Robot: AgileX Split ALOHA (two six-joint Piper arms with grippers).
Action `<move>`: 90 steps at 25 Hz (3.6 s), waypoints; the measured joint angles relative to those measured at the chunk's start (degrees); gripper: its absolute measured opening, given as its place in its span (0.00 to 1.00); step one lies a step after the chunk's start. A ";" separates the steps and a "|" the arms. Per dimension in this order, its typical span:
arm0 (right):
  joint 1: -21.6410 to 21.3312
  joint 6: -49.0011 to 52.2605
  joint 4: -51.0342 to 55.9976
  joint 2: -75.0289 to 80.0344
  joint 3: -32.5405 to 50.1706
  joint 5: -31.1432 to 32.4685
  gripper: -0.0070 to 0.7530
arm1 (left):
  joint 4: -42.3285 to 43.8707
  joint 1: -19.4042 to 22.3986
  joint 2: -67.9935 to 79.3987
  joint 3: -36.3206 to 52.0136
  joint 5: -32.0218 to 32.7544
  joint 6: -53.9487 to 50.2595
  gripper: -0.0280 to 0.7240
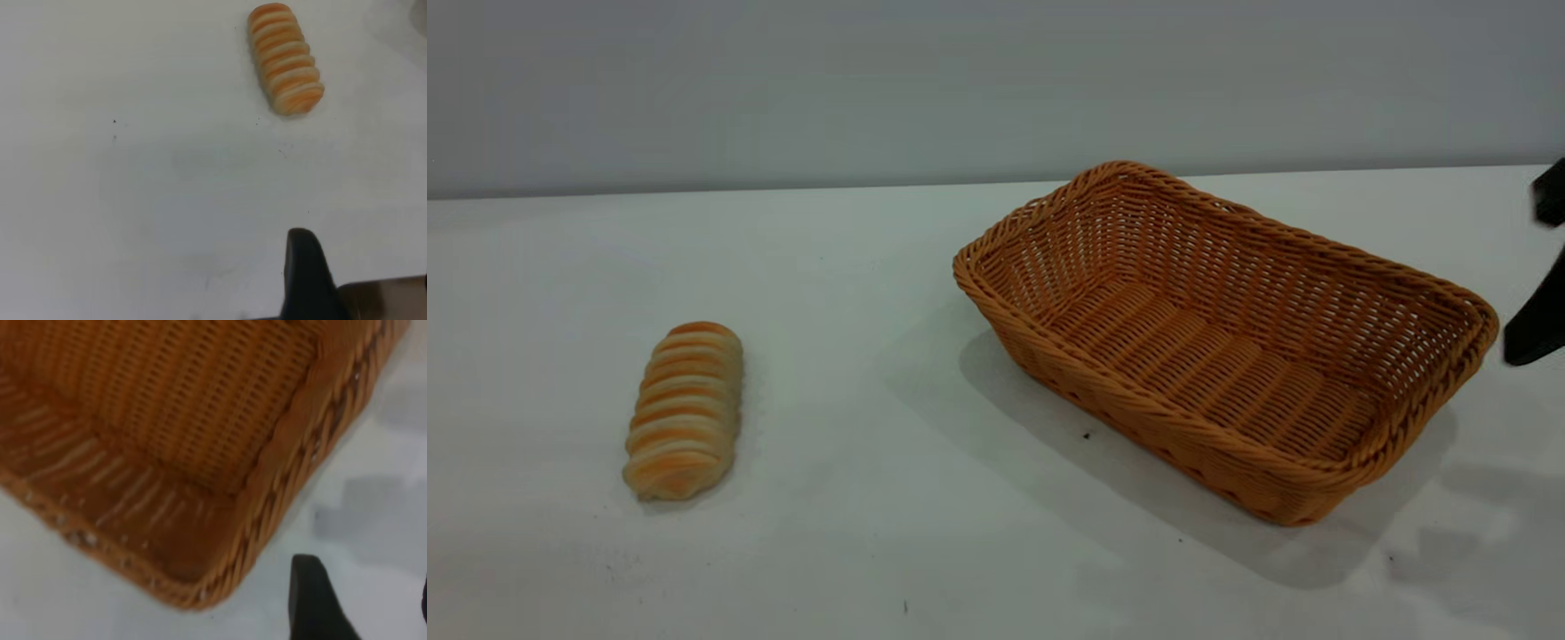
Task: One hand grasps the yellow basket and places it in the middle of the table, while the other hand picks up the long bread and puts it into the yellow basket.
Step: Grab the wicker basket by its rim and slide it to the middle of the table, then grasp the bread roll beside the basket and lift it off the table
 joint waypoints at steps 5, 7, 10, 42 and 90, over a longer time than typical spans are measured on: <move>0.00 -12.01 12.31 9.26 -2.05 -1.54 0.58 | 0.00 0.00 0.00 0.00 0.05 0.00 0.66; 0.00 -17.07 16.58 11.98 -3.49 -0.43 0.58 | 0.02 0.00 0.00 0.00 0.05 0.00 0.66; 0.00 -22.50 22.59 14.68 -4.32 0.33 0.58 | 0.33 0.00 0.00 0.00 0.05 0.00 0.66; 1.55 -25.46 24.91 28.80 -19.85 5.75 0.13 | 1.66 0.00 0.00 0.00 1.09 0.09 0.66; 0.77 6.31 -34.67 -11.70 -25.54 38.77 0.62 | -0.94 0.00 36.37 -2.50 -11.42 -8.98 0.66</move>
